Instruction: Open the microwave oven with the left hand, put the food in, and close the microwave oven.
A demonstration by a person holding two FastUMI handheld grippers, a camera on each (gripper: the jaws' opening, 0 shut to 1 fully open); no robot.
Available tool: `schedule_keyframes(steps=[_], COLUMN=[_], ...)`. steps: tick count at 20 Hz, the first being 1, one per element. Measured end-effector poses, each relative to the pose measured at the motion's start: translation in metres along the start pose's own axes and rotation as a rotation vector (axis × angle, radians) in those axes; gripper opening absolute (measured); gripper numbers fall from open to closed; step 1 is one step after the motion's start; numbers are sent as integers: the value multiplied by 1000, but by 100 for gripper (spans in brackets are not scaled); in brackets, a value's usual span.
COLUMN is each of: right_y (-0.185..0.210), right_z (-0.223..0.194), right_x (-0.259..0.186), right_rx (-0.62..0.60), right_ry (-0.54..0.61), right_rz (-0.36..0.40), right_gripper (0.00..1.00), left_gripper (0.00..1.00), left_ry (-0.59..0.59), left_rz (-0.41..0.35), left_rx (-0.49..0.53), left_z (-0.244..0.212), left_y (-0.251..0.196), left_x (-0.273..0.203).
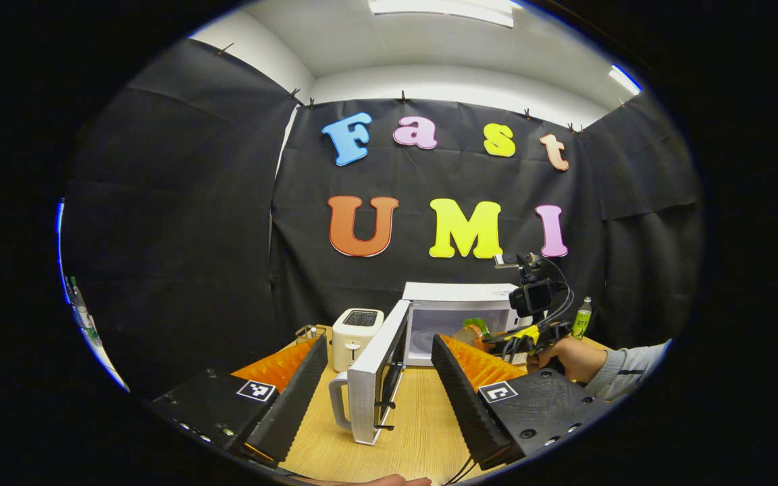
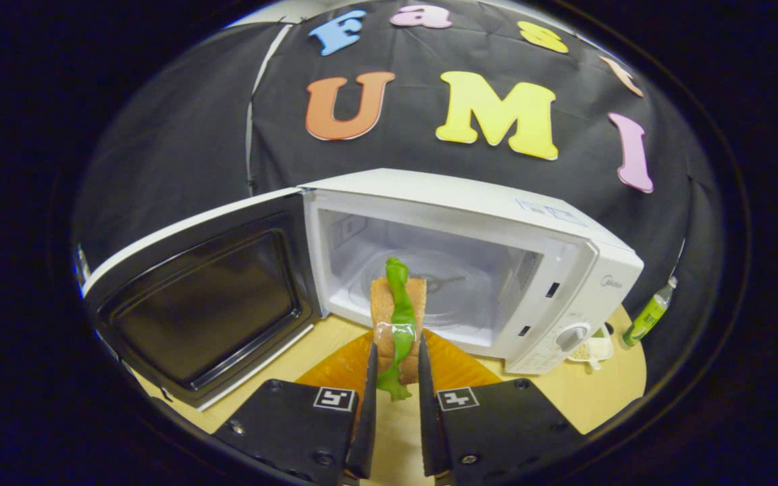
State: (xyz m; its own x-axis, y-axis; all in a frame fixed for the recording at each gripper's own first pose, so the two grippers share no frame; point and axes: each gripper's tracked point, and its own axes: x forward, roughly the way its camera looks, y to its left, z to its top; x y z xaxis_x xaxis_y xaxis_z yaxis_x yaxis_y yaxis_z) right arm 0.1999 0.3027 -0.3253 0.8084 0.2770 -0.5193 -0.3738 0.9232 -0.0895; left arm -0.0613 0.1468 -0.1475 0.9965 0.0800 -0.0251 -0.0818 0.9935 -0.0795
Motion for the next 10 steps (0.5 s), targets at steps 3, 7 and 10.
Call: schedule_keyframes(steps=[3, 7, 10], right_y=[-4, -20, -32], right_z=[13, 38, 44], right_x=[25, 56, 84], right_rx=[189, 491, 686], right_ry=[-18, -104, -156], right_rz=[1, -21, -71], right_gripper=[32, 32, 32], left_gripper=[94, 94, 94], left_ry=[11, 19, 19], left_rz=[-6, 23, 55], left_rx=[11, 14, 9], left_z=[2, 2, 4], left_y=[-2, 8, 19], left_x=[-3, -1, -2])
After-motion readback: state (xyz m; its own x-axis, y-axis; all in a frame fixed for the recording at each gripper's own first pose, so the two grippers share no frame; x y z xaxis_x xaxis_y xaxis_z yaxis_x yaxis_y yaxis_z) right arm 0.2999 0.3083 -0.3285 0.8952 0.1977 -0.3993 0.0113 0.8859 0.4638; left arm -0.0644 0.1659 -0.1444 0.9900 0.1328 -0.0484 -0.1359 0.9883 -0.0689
